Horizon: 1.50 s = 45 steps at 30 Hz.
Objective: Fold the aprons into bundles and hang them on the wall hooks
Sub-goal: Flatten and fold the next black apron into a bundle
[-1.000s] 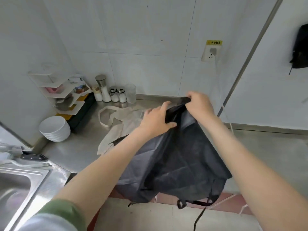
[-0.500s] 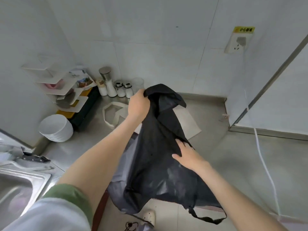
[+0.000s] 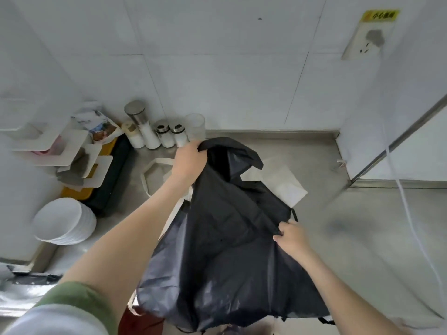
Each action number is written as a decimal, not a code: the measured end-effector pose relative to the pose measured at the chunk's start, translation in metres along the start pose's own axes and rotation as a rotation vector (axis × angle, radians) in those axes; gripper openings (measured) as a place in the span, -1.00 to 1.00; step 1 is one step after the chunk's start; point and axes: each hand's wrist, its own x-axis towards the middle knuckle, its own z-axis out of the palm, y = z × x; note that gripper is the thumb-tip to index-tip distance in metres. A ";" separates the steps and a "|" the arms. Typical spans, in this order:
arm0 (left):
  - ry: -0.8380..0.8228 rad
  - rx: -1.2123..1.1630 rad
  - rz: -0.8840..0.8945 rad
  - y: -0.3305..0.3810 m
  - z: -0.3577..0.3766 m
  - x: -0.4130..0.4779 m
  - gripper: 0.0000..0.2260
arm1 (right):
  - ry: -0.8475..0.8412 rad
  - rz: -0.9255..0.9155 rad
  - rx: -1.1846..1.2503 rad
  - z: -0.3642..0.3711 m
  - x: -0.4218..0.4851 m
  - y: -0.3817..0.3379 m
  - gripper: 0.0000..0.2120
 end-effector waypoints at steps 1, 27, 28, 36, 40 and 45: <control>0.013 0.003 0.007 0.003 -0.001 0.002 -0.86 | -0.005 -0.011 0.074 -0.008 0.003 -0.001 -0.68; 0.206 -0.174 -0.111 0.028 -0.091 -0.032 -0.73 | 0.698 -0.206 0.295 -0.242 -0.015 -0.016 -0.82; 0.124 -0.237 -0.174 0.027 -0.094 -0.031 -0.72 | 0.740 -0.215 0.252 -0.244 -0.015 -0.019 -0.84; -0.077 -0.678 -0.328 0.005 -0.103 -0.038 -0.67 | 0.849 -0.223 0.061 -0.243 0.000 -0.052 -0.93; -0.331 -0.848 -0.237 -0.015 -0.092 -0.046 -0.13 | 0.682 -0.117 0.154 -0.228 0.016 -0.065 -0.83; -0.117 -0.266 -0.541 -0.058 -0.035 -0.042 -0.09 | 0.172 -0.141 0.328 -0.162 0.043 -0.080 -0.21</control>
